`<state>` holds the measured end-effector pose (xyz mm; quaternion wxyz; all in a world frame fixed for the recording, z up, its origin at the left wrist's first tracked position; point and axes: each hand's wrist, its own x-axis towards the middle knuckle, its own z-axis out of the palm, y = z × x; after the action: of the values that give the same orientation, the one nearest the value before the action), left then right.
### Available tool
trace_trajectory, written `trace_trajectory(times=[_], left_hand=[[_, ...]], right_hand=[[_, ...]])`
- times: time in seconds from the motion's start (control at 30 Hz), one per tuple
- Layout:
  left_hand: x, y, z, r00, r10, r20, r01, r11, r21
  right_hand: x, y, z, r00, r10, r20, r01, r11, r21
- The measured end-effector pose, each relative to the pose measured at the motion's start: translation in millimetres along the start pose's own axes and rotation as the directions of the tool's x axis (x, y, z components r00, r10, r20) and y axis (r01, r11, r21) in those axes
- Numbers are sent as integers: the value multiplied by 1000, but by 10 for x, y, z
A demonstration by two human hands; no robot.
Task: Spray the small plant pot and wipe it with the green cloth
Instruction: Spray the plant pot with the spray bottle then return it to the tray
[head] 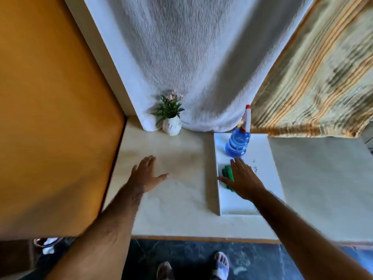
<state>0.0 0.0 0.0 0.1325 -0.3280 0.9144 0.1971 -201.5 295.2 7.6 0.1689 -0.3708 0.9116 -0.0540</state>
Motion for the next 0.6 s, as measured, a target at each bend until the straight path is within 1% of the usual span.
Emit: trace_trajectory(times=[0.03,0.07,0.13,0.2,0.3,0.33,0.37,0.43,0.5,0.53,0.6], left_hand=[[-26,-43,111,999,9,36,-10,999,38],[-46,-76,189,999,27,47,-30,997,69],[-123,-189,425,999,27,40,-31,995,95],[-134,-225,572,1000,14,24,-16,995,95],[-100,-290,720,996,57,-62,-50,994,99],[-108,-312,767,992,78,-96,-68,993,100],[-117,-333,815,988,91,-123,-79,992,103],[-113,-373,883,985,94,-146,-80,991,104],[-93,-392,930,983,94,-160,-77,991,110],[-83,-401,956,978,106,-182,-84,989,124],[-67,-430,990,975,120,-187,-93,985,146]], right_hand=[[-36,27,91,998,44,34,-44,999,-10],[-70,47,156,997,66,36,-65,998,-12],[-198,101,384,995,85,43,-83,995,-47],[-267,138,569,996,78,31,-76,995,-67],[-283,142,669,997,71,-17,-72,996,-53],[-289,139,689,996,79,-37,-80,997,-18],[-289,129,685,993,104,-56,-101,993,53],[-232,112,588,975,196,-107,-164,954,251],[-56,121,399,930,318,-186,-211,874,438],[65,127,265,900,365,-239,-208,840,501],[359,182,-14,838,429,-336,-150,775,614]])
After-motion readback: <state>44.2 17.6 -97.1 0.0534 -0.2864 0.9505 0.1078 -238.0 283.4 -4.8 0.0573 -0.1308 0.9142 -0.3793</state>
